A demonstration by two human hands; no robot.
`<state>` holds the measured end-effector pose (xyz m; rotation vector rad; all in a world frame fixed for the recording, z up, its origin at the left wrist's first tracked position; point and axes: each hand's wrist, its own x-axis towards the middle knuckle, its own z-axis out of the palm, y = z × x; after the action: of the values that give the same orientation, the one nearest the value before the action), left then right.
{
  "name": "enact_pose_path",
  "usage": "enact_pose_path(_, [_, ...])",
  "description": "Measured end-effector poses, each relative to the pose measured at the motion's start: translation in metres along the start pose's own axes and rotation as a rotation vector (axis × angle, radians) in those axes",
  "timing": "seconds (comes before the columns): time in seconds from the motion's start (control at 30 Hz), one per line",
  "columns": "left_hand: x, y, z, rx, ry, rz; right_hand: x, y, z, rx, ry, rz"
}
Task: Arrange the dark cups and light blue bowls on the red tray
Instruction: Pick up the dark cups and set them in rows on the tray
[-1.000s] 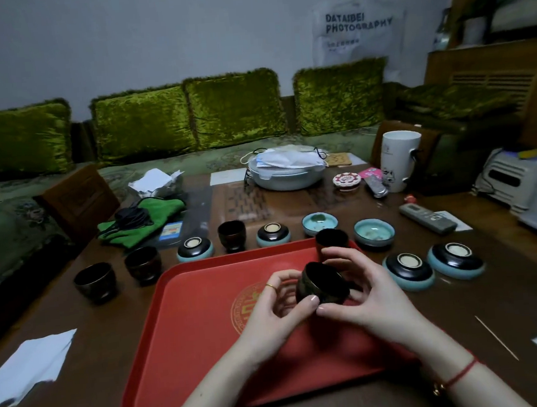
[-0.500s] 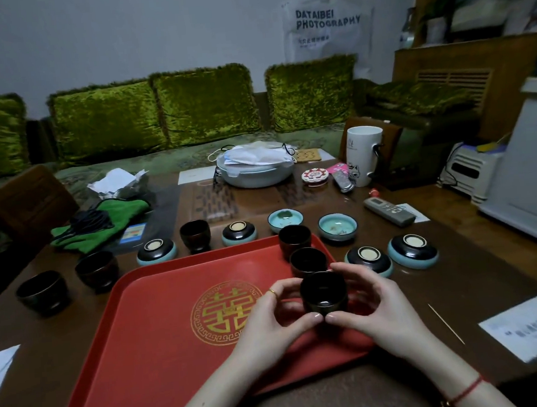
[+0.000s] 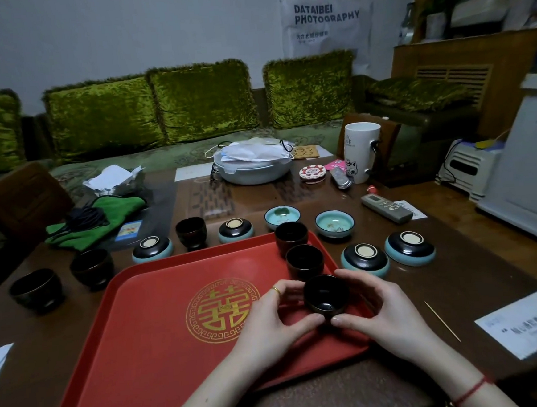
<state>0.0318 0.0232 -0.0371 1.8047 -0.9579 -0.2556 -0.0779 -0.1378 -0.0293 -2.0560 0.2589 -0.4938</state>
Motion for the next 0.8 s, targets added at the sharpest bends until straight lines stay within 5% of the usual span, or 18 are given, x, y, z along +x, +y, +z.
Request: enact_pose_path(0.8, [-0.007,-0.006,-0.06,0.161,0.048,-0.03,0.037,-0.054,-0.003,-0.011,-0.068,-0.155])
